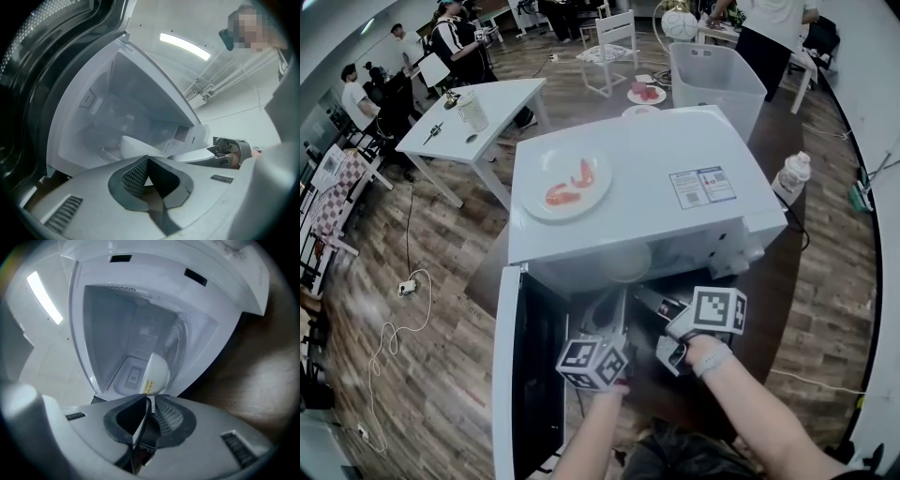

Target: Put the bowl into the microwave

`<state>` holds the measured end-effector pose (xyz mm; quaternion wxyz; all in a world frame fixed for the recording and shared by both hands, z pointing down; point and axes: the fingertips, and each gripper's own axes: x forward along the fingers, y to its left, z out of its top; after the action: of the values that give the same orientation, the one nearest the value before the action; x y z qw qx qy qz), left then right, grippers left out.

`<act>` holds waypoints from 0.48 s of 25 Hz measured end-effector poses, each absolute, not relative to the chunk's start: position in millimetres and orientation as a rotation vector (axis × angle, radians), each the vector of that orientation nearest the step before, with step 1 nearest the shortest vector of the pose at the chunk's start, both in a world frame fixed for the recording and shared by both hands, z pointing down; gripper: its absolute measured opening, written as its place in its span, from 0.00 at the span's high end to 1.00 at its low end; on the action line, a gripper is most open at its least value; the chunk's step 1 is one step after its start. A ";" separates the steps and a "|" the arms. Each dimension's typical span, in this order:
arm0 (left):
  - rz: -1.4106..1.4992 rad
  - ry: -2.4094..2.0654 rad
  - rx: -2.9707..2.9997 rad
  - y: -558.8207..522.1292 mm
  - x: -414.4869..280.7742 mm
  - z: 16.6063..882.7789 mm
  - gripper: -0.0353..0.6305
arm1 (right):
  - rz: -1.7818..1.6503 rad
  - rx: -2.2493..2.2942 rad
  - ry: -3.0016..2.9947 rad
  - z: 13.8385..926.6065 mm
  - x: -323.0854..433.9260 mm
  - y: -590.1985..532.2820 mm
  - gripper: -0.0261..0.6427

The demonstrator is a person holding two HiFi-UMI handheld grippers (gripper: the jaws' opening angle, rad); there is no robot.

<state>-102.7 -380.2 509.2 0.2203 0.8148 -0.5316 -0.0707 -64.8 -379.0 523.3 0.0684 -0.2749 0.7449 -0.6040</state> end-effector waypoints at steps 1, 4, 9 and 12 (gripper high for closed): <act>-0.191 -1.472 2.252 -380.4 -103.2 509.3 0.95 | -1.820 -0.836 2.238 524.2 -64.4 -379.8 0.88; -0.184 -1.472 2.249 -380.5 -104.2 509.3 0.95 | -1.838 -0.846 2.202 525.4 -65.5 -381.5 0.88; -0.171 -1.471 2.254 -383.2 -105.7 510.3 0.95 | -1.870 -0.855 2.156 528.9 -70.2 -384.3 0.95; -0.160 -1.467 2.260 -385.9 -106.0 511.2 0.95 | -1.874 -0.844 2.137 530.8 -73.6 -386.5 0.95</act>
<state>-106.0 -385.9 511.2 0.2193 0.8169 -0.5303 -0.0577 -73.6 -386.5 530.8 0.0883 -0.2836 0.7180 -0.6295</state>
